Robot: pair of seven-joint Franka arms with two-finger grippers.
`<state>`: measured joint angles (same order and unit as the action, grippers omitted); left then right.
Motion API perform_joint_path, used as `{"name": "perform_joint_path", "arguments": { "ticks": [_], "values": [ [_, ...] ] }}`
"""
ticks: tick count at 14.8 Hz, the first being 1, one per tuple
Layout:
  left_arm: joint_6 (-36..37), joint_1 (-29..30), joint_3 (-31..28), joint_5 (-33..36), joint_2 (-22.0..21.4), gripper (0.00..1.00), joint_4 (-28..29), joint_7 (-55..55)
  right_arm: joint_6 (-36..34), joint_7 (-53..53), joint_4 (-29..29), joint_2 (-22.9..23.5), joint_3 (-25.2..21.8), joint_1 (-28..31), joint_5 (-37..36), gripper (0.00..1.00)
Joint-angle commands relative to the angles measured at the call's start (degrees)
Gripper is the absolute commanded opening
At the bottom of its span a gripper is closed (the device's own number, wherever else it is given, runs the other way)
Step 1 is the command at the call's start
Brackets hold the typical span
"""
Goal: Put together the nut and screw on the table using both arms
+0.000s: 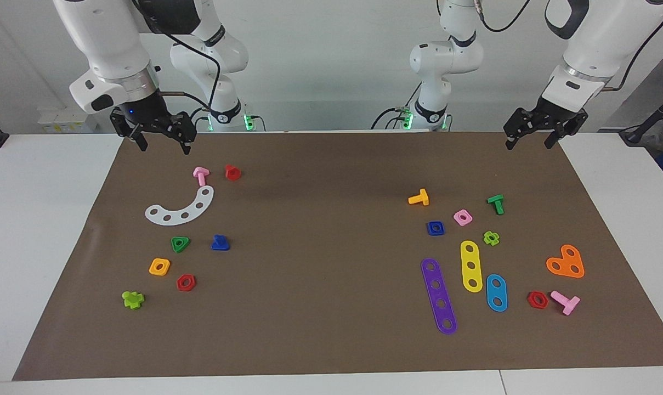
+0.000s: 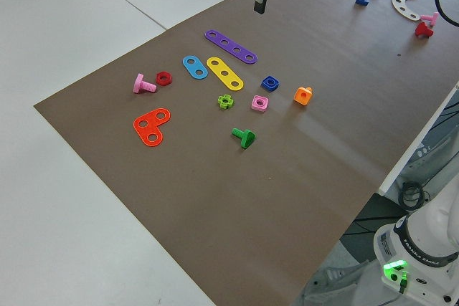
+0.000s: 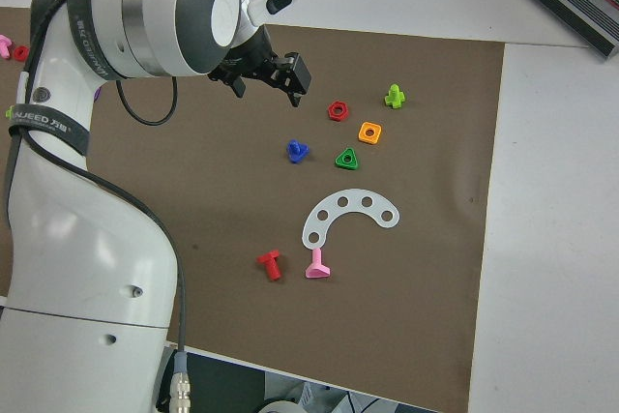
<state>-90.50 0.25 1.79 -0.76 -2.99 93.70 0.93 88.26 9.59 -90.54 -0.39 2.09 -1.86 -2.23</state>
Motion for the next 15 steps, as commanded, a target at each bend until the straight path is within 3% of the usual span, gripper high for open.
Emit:
{"name": "perform_joint_path", "arguments": {
  "ticks": [1,7,13,15],
  "values": [
    [-1.69,-0.69,-0.38,-0.64,-1.58,1.00,2.36,-0.40,2.52,-1.77,-2.53,-1.80,0.11,0.81,1.35,1.00],
    [-6.86,-1.12,-0.30,-3.02,-2.02,0.95,7.36,-0.93,2.00,-1.85,-2.36,-1.80,0.02,1.68,1.35,1.00],
    [-25.40,-8.06,-0.29,-3.11,0.43,0.92,18.96,-11.73,6.13,-1.94,-4.29,-1.80,0.02,2.39,1.35,1.00],
    [-30.76,-9.03,-0.38,-3.11,2.54,0.92,21.16,-11.92,11.03,-2.12,-8.22,-2.33,0.11,2.21,1.26,1.00]
  ]
}}
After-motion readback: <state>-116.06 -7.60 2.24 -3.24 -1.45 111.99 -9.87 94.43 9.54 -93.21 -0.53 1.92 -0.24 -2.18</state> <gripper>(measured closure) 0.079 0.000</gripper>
